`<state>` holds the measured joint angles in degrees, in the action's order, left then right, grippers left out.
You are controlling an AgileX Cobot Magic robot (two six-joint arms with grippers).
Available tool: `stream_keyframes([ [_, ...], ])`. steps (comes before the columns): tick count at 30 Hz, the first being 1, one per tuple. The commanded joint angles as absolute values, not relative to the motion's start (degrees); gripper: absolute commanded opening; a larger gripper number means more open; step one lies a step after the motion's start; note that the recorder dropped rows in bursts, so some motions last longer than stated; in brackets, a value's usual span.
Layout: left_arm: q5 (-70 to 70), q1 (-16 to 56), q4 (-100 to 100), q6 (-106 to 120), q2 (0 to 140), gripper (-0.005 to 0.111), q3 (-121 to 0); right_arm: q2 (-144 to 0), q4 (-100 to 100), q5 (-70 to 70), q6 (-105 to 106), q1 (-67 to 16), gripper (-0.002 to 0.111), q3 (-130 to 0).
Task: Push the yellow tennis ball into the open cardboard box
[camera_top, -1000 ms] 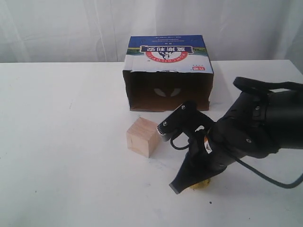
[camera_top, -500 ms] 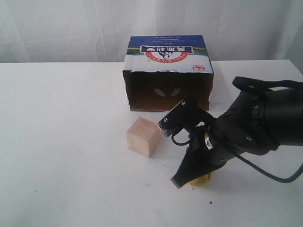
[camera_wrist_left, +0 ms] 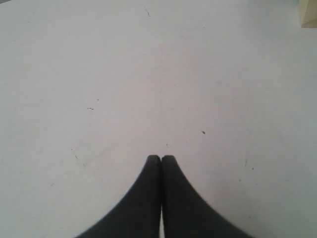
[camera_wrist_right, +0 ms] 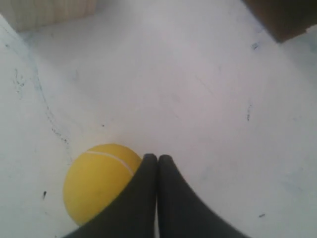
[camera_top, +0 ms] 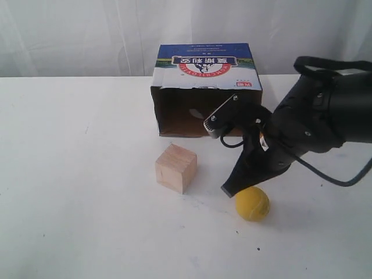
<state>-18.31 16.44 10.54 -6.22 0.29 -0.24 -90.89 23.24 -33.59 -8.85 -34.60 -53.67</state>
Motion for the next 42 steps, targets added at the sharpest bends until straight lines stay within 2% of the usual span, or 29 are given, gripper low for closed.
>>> stream_keyframes([
  [1, -18.9, 16.7, 10.7, -6.1, 0.0, 0.000, 0.0, -88.5, 22.6, -38.3, -9.3, -34.2, 0.000, -53.7],
  [6, -18.9, 16.7, 10.7, -6.1, 0.0, 0.000, 0.0, -87.9, 17.9, -40.8, -9.1, -34.2, 0.000, -49.9],
  [12, -18.9, 16.7, 10.7, -6.1, 0.0, 0.000, 0.0, -90.7, 19.0, -30.9, -8.8, -34.6, 0.000, -47.8],
  [18, -18.9, 16.7, 10.7, -6.1, 0.0, 0.000, 0.0, -98.5, 19.2, -29.0, -8.8, -33.6, 0.000, -50.7],
  [32, -18.9, 16.7, 10.7, -6.1, 0.0, 0.000, 0.0, -98.6, 21.4, -27.4, -9.2, -33.2, 0.000, -51.3],
  [42, -18.9, 16.7, 10.7, -6.1, 0.0, 0.000, 0.0, -96.6, 24.2, -29.7, -9.2, -32.1, 0.000, -59.6],
])
